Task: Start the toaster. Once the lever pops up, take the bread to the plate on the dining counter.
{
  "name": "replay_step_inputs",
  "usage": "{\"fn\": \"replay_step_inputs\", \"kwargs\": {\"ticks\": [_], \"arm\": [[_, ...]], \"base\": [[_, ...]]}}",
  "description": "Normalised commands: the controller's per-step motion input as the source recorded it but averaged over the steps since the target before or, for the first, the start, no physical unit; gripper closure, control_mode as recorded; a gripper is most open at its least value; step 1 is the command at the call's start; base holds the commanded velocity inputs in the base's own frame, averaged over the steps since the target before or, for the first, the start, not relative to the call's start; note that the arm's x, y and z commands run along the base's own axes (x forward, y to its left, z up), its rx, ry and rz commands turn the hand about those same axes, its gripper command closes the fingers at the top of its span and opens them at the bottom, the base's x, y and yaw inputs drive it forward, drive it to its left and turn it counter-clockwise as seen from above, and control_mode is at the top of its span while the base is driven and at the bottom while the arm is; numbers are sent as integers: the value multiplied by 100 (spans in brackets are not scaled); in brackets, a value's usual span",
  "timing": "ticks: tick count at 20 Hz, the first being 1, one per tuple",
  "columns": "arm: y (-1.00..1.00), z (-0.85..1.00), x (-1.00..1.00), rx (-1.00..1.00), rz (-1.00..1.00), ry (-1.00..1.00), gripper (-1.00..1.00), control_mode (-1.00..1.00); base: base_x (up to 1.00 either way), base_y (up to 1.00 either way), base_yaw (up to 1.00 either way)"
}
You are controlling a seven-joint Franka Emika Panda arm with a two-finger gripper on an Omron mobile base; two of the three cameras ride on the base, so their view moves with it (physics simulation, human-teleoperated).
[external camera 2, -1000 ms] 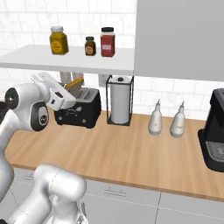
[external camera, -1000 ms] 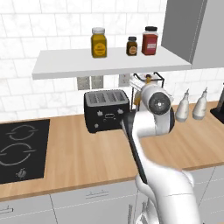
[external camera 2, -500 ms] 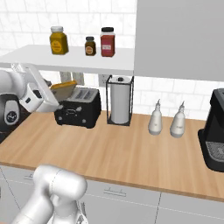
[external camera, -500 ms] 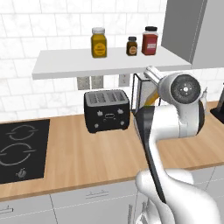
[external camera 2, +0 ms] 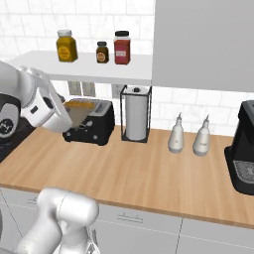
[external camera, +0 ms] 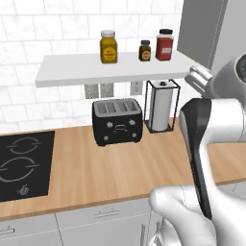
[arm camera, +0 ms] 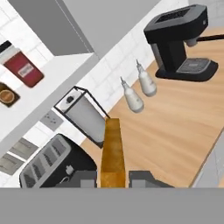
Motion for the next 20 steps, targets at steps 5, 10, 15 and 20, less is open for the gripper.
{"fn": "replay_step_inputs", "kwargs": {"ticks": [5,10,15,20], "arm": [[-35,-24,0,-2,5,13,100,-100],[-1,-28,-5,-13,2,2,100,-100],[0,0,0,0,0,0,100,100],[0,0,0,0,0,0,100,100]], "base": [[0,0,0],[0,0,0],[-98,12,-5],[-90,4,-7]]}}
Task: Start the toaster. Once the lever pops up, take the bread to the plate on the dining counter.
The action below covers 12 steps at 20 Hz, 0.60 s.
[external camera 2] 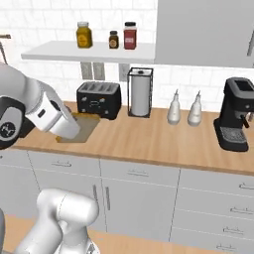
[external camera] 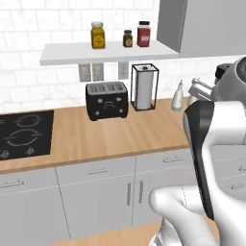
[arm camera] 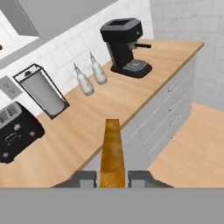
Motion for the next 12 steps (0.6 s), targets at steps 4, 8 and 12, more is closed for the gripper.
{"fn": "replay_step_inputs", "kwargs": {"ticks": [4,8,12], "arm": [[0,0,0,0,0,0,100,100],[0,0,0,0,0,0,100,100],[0,0,0,0,0,0,100,100]], "base": [[-34,-9,-22],[-3,-14,-89],[0,-6,-93]]}}
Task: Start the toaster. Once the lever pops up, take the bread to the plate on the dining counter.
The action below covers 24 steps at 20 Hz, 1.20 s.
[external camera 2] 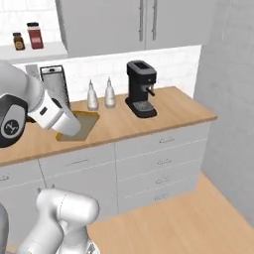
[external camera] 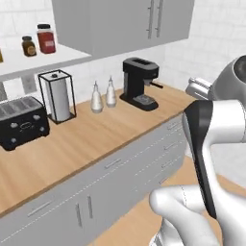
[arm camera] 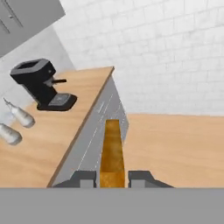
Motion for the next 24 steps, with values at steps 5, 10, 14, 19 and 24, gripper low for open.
{"fn": "replay_step_inputs", "kwargs": {"ticks": [5,10,14,19,24], "arm": [[0,0,0,0,0,0,100,100],[0,0,0,0,0,0,100,100],[0,0,0,0,0,0,100,100],[0,0,0,0,0,0,100,100],[0,0,0,0,0,0,100,100]], "base": [[0,-18,-91],[0,-33,-87],[0,-34,-87],[0,-33,-87],[0,-14,-85]]}}
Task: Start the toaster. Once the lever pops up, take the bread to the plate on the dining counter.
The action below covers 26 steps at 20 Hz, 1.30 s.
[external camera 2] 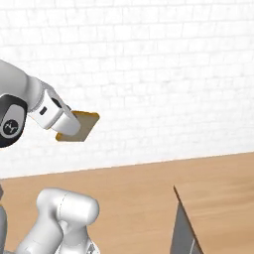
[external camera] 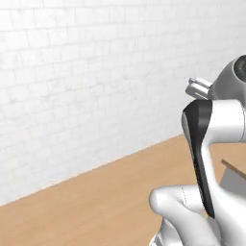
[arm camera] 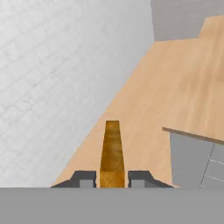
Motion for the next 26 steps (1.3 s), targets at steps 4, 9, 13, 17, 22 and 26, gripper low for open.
{"fn": "replay_step_inputs", "kwargs": {"ticks": [4,9,13,17,22,26], "arm": [[0,0,0,0,0,0,100,100],[0,0,0,0,0,0,100,100],[0,0,0,0,0,0,100,100],[0,0,0,0,0,0,100,100],[0,0,0,0,0,0,100,100],[0,0,0,0,0,0,100,100]], "base": [[0,0,-81],[2,28,-74],[4,69,-66],[17,93,-57],[40,93,-53],[60,76,-48]]}}
